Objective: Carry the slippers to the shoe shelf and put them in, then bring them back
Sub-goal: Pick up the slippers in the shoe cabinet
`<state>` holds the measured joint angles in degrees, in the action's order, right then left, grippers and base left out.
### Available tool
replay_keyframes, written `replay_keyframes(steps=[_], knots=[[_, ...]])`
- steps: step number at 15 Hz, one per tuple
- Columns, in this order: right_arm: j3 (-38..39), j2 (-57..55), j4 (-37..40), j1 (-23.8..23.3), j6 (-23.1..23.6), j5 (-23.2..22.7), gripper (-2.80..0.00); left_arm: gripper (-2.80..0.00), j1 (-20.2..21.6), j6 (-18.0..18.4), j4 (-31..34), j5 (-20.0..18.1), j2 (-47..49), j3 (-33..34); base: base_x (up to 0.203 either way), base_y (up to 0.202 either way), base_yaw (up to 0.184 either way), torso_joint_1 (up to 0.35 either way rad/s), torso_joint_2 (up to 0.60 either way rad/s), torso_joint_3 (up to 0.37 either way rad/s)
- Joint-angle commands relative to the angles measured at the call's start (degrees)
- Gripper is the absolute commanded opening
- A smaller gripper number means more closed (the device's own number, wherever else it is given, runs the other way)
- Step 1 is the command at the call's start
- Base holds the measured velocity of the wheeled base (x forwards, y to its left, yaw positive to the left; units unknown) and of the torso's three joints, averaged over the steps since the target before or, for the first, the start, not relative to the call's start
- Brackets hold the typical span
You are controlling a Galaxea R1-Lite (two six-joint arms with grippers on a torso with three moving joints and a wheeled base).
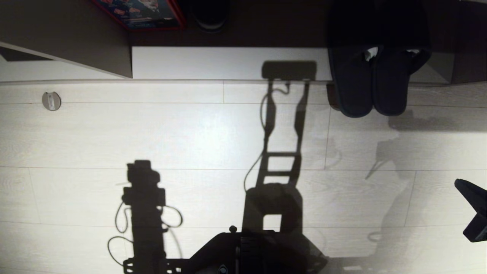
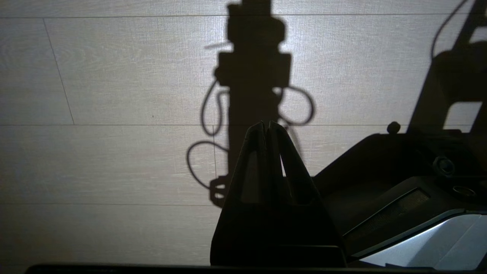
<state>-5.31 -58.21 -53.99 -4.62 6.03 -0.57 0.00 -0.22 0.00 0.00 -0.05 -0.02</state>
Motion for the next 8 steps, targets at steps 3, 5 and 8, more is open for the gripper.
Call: replay_keyframes(steps=[3,5,8], knots=[[-0.81,-6.93,-4.38,-0.13,0.09,-0.04,-2.80,-2.80,0.00,-0.04,-0.06,0.00,0.05,0.01,0.000,0.000,0.000,0.000,0.00,0.000],[-2.60,-11.10,-8.62,-0.13,0.21,-0.04,-2.80,-2.80,0.00,-0.04,-0.06,0.00,0.05,-0.05,0.000,0.000,0.000,0.000,0.00,0.000],[-3.21,-13.95,-13.11,-0.06,1.63,-0.05,-2.80,-2.80,0.00,-0.04,0.00,0.00,0.05,-0.06,0.000,0.000,0.000,0.000,0.00,0.000]])
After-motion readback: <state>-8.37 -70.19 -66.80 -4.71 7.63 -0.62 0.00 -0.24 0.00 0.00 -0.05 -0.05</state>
